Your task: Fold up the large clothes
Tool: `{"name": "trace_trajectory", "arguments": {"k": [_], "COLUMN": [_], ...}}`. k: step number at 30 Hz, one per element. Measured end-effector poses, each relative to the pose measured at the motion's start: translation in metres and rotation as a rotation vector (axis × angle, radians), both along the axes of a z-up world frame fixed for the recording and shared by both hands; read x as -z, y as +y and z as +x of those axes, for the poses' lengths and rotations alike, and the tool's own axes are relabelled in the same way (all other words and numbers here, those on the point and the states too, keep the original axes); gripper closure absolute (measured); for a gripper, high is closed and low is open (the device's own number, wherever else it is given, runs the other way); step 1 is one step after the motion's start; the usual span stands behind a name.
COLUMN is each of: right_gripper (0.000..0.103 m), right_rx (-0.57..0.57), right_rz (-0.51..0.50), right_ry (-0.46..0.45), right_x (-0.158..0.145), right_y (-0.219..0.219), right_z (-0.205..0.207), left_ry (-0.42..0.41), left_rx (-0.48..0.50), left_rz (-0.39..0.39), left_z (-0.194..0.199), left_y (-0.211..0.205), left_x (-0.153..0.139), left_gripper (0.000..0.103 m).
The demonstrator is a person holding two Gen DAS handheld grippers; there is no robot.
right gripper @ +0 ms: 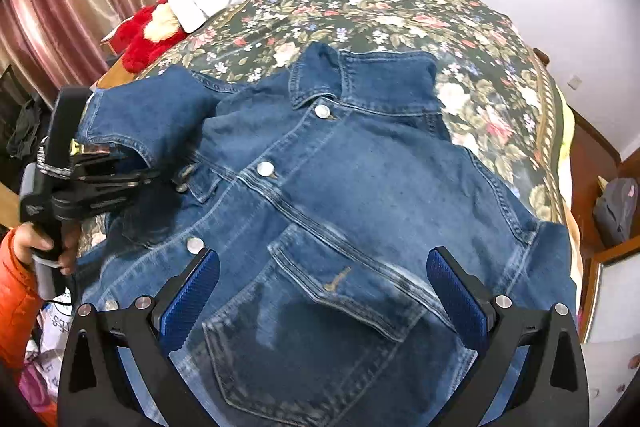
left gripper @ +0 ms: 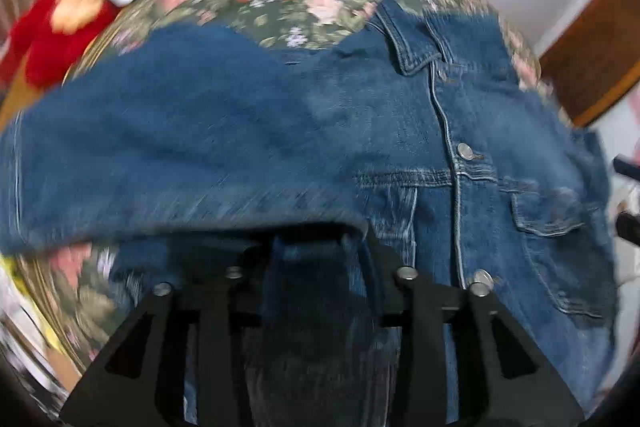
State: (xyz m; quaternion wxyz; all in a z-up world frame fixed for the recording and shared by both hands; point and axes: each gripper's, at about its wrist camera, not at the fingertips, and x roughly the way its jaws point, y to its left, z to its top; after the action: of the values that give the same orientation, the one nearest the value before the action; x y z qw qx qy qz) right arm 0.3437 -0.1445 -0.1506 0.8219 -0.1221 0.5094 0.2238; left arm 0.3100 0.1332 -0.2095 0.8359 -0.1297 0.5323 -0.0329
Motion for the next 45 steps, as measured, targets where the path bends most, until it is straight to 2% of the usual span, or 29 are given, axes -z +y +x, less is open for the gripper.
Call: {"name": "trace_trajectory", "arguments": {"k": [2,5,7,11,14,16,18,19,21,25,29,33,35,38,41,45], "right_gripper": [0.0,0.0,0.0,0.0,0.0,0.0,0.0,0.0,0.0,0.0,0.0,0.0,0.0,0.0,0.0,0.0], "right_rx": [0.006,0.016,0.025,0.033,0.035,0.038,0.043,0.047,0.054,0.085,0.116,0.153,0.171,0.196,0.214,0.244], "right_rz": [0.007,0.028,0.045,0.066,0.076,0.079,0.075,0.071,0.065,0.056,0.076,0.126,0.161,0.205,0.24,0.268], "right_ry": [-0.006,-0.002,0.01,0.023,0.023,0.019,0.011,0.004,-0.003,-0.012,-0.032,-0.011,-0.003,-0.012,-0.016,-0.025], "right_x": [0.001,0.003,0.005,0.008,0.006,0.005,0.003,0.002,0.001,0.0,-0.004,-0.005,-0.006,-0.01,-0.015,-0.022], "right_y": [-0.004,-0.007,-0.007,-0.004,-0.002,-0.003,-0.005,-0.007,-0.012,-0.027,-0.048,-0.066,-0.076,-0.089,-0.101,-0.12], "right_z": [-0.001,0.0,0.002,0.004,0.004,0.004,0.003,0.003,0.002,0.0,-0.001,0.002,0.002,-0.001,-0.004,-0.008], "left_ry": [-0.029,-0.095,-0.119,-0.104,-0.083,-0.069,-0.078,-0.09,-0.111,-0.157,-0.281,-0.458,-0.53,-0.59,-0.601,-0.517], "left_rx": [-0.064,-0.195,-0.279,-0.472,-0.549,-0.587,-0.627,-0.636,-0.63,-0.581,-0.48,-0.328,-0.248,-0.112,0.025,0.2], "left_rz": [-0.082,-0.157,-0.207,-0.284,-0.314,-0.327,-0.319,-0.291,-0.179,-0.016,0.089,0.286,0.33,0.331,0.301,0.227], "left_z": [-0.017,-0.043,-0.056,-0.068,-0.065,-0.057,-0.05,-0.045,-0.038,-0.019,0.001,0.019,0.023,0.034,0.045,0.062], "left_y": [0.022,0.058,0.082,0.138,0.164,0.175,0.181,0.182,0.18,0.163,0.131,0.062,0.029,-0.025,-0.078,-0.141], "left_x": [-0.011,-0.025,-0.029,-0.017,-0.003,0.007,0.011,0.009,0.0,-0.025,-0.076,-0.146,-0.171,-0.197,-0.206,-0.186], "left_gripper": [0.051,0.039,0.038,0.038,0.038,0.042,0.055,0.059,0.081,0.082,0.083,0.082,0.082,0.083,0.083,0.082]}}
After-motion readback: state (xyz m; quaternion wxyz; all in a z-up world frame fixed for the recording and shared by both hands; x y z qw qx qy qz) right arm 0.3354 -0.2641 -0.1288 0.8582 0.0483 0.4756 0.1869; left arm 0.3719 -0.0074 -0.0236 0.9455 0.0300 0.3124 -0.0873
